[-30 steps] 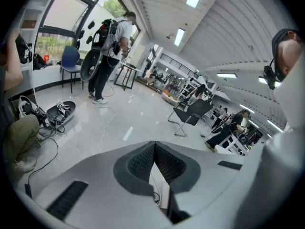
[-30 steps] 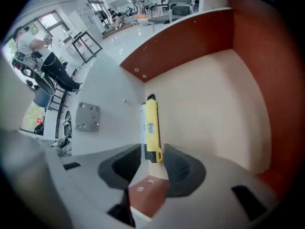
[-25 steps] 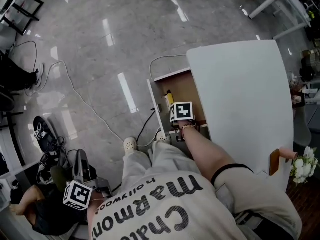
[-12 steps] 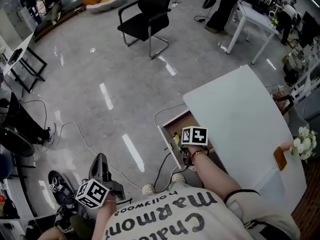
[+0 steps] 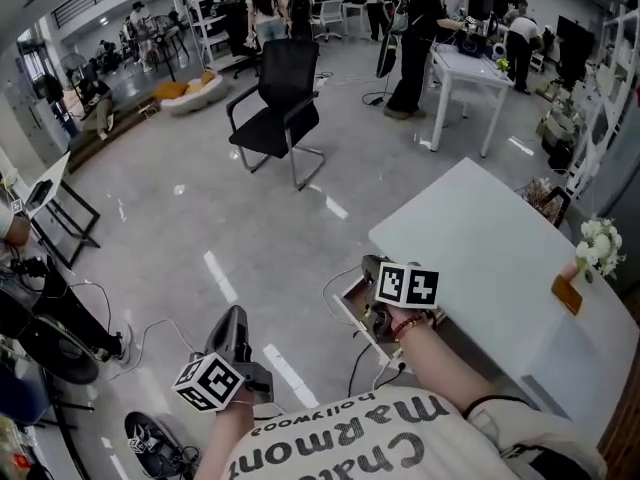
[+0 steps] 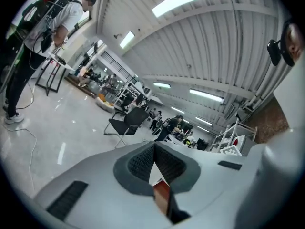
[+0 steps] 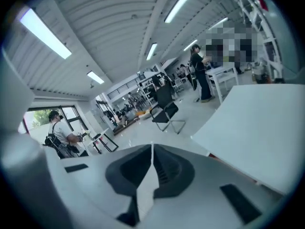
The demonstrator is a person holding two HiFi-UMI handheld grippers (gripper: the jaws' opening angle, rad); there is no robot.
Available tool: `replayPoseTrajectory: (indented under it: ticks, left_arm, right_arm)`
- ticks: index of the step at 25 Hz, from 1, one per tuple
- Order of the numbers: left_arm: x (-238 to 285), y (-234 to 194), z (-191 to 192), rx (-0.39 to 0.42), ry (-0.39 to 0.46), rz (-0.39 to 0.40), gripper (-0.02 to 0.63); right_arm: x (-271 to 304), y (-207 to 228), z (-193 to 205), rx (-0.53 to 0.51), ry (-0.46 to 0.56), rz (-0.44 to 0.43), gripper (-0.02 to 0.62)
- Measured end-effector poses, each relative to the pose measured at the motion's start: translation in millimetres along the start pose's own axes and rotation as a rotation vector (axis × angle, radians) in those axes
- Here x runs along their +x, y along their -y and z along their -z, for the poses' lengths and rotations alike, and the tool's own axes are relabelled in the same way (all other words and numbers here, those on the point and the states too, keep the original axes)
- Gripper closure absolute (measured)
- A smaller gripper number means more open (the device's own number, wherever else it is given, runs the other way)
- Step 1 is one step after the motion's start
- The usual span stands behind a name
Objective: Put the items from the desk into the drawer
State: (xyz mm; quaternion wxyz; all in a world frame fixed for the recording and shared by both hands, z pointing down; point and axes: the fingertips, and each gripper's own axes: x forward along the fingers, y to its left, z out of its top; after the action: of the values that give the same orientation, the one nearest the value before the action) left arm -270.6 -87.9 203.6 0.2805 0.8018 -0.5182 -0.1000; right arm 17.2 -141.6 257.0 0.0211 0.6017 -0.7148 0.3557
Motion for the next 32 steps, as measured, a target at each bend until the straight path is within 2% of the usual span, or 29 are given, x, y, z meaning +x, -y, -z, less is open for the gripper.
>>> replayPoseTrajectory:
  ticks: [5, 10, 16, 22, 32]
  left_arm:
    - [-4.6, 29.1, -21.0, 0.042, 0.022, 0.095, 0.604]
    - [1.2, 60.7, -19.0, 0.063, 0.038, 0.171, 0.604]
    - [14.2, 89.0, -7.5, 0.068, 0.047, 0.192, 0.603]
    - [31.9, 118.7, 1.3, 0.058, 0.065, 0.190, 0.604]
    - [53.8, 160.9, 37.0, 0.041, 0.080, 0.195, 0.604]
  right_arm:
    - [-46.0, -39.9, -33.1, 0.030, 0.147, -0.109, 0.592]
    - [-79.9, -47.2, -48.7, 0.017, 0.233, -0.163, 0.592]
    - [-90.8, -25.0, -57.2, -0.033, 0.235, -0.154, 0.592]
    - [-95.1, -9.2, -78.6, -0.067, 0.225, -0.189, 0.592]
    - [-115.8, 32.6, -96.8, -0.124, 0.220, -0.198, 0.592]
